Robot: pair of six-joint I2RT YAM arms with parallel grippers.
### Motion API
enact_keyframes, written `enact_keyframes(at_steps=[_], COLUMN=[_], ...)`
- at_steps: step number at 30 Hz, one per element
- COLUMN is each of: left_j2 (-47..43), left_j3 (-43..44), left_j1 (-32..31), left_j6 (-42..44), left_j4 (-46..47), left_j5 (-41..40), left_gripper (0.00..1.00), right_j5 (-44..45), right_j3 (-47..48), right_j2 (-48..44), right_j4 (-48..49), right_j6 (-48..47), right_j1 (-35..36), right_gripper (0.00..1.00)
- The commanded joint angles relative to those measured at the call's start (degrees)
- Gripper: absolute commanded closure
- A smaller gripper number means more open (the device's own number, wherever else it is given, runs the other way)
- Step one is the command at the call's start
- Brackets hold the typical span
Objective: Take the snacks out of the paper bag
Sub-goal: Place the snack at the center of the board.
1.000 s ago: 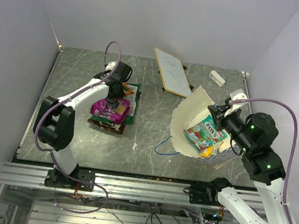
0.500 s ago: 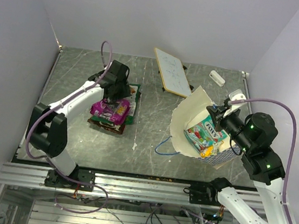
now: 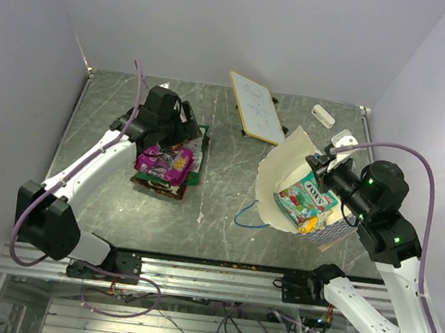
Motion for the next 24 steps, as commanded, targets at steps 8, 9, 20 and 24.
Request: enact_keyframes(at_steps=[8, 9, 20, 24], left_j2=[-8.14, -8.36, -2.42, 1.92], left_j3=[-12.05, -12.13, -1.68, 2.89], left_j1=[-11.42, -13.75, -29.59, -30.46], left_j6=[-2.39, -1.99, 8.95, 11.52], left_j4=[22.63, 23.49, 15.19, 7.31], left_j5=[19.24, 19.69, 24.95, 27.35], left_gripper=[0.08, 0.08, 0.11, 0.29], right_j5=[0.46, 0.6, -1.5, -0.29], right_j3=[2.93, 2.84, 3.79, 6.3], right_j2=[0.48, 0.42, 1.65, 3.48], right_j4=[-1.9, -1.83, -3.24, -5.58], right_j6=[-6.01, -5.69, -1.11, -1.56], right_j1=[0.07, 0.05, 0.03, 0.07], right_gripper=[1.0, 1.0, 1.0, 1.0])
